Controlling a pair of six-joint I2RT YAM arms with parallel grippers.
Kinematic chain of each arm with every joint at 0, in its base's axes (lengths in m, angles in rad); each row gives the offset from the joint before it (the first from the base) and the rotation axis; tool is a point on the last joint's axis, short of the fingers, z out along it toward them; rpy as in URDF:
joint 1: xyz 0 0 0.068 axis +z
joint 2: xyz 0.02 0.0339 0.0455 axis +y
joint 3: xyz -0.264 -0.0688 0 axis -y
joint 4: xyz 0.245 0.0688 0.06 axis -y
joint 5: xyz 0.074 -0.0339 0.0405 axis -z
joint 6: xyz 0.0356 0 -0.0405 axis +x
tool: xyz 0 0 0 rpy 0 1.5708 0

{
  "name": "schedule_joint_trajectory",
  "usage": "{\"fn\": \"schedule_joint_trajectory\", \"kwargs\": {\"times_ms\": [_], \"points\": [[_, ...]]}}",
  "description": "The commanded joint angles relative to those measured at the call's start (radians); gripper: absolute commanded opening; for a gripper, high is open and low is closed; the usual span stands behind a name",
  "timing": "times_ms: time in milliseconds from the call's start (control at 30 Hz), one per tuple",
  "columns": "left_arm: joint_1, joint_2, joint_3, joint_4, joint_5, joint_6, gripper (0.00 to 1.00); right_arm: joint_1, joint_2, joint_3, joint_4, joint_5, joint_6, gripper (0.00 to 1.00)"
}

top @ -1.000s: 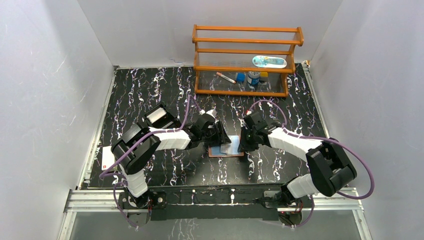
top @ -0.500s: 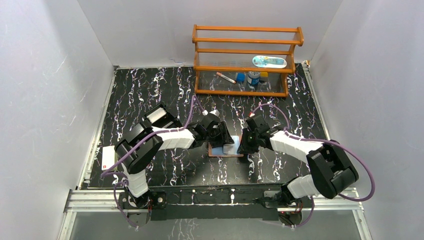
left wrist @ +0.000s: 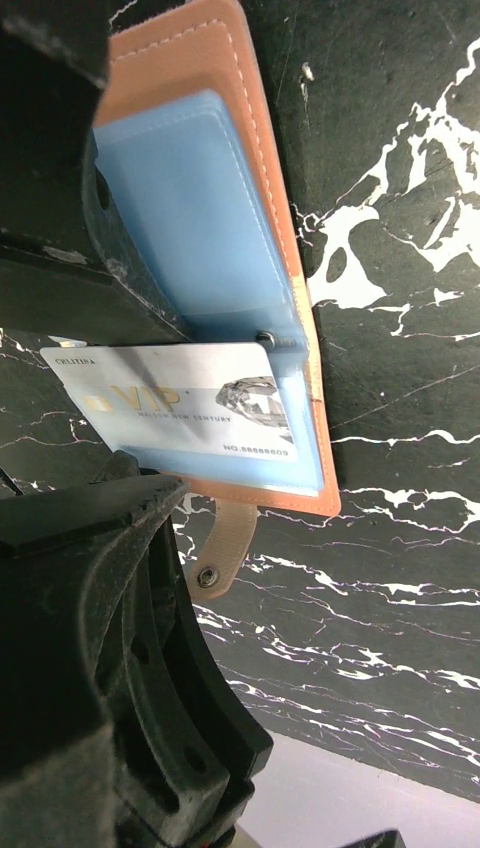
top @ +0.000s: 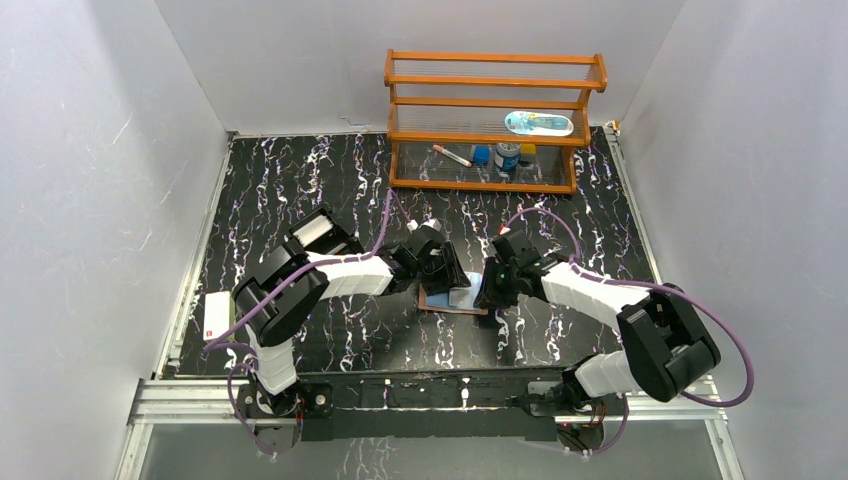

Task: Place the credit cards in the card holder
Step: Insert the credit card into the card holder.

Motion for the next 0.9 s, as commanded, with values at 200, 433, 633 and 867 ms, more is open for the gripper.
{"fn": "schedule_joint_trajectory", "kwargs": {"times_ms": [200, 433, 633, 867], "points": [[-0.005, 0.004, 0.052, -0.094, -0.031, 0.044, 0.40, -0.007, -0.017, 0.049, -0.017, 0.031, -0.037, 0.29], [-0.007, 0.047, 0.089, -0.090, 0.015, 0.033, 0.41, -0.006, 0.000, 0.014, 0.027, 0.001, -0.024, 0.29], [-0.011, 0.058, 0.088, -0.029, 0.058, 0.092, 0.46, -0.007, 0.006, 0.008, 0.036, 0.004, -0.026, 0.29], [-0.008, 0.036, 0.075, -0.062, 0.055, 0.099, 0.49, -0.006, -0.001, 0.024, 0.021, 0.012, -0.030, 0.30]]}}
